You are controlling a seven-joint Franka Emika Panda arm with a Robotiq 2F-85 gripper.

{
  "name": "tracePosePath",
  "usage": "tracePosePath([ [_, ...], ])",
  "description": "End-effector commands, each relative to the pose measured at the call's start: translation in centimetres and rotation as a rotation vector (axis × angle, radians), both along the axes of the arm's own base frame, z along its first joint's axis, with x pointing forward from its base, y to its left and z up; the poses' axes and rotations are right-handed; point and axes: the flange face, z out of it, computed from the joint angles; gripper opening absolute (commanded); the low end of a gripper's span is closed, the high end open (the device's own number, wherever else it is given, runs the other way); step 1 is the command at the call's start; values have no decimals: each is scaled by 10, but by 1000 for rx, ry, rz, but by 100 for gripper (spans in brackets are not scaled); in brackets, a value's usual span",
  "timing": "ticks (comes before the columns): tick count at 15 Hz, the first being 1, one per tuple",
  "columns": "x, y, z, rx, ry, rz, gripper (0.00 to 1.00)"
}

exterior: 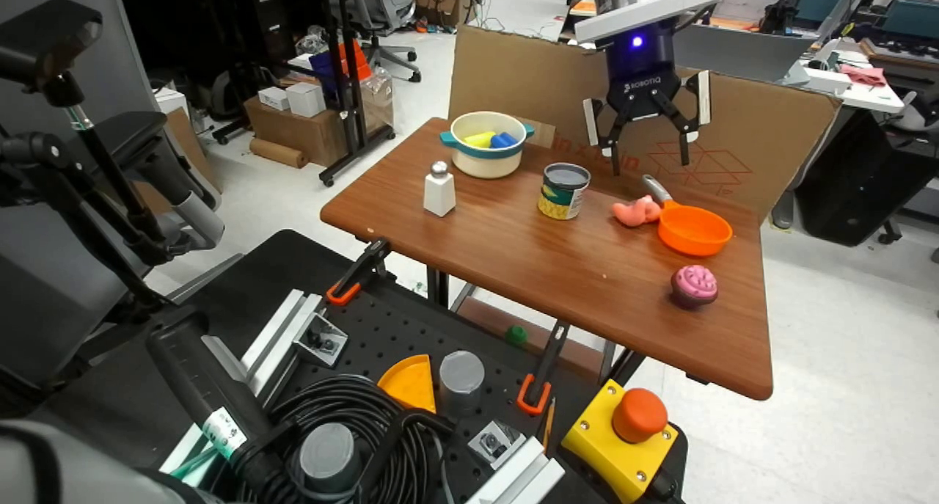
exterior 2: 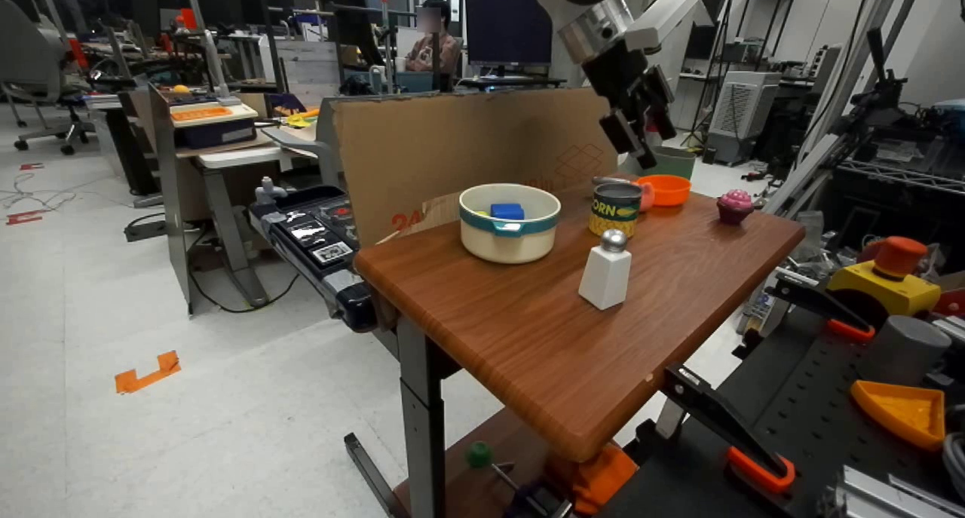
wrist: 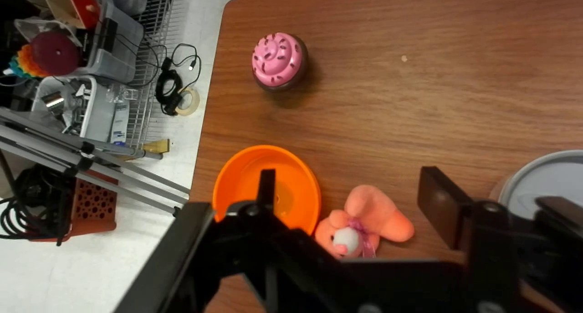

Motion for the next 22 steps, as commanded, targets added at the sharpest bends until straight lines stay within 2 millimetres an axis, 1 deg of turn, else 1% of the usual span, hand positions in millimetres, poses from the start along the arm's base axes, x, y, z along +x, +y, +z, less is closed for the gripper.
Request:
tracePosePath([
  [1, -12, 1, 18, -30, -67, 19, 100],
  [4, -20, 1, 34, -49, -134, 14, 100],
  [10, -34, 4, 51, -72, -198, 27, 100],
  [14, -42, 7, 52, -90, -213, 44, 100],
  [17, -46, 5, 47, -92, -217, 50, 100],
  [19, -47, 2, 45, -78, -205, 45, 100],
  [20, -41, 4, 41, -76, -184, 32, 100],
  [22, -42, 4, 40, -76, -180, 32, 100],
])
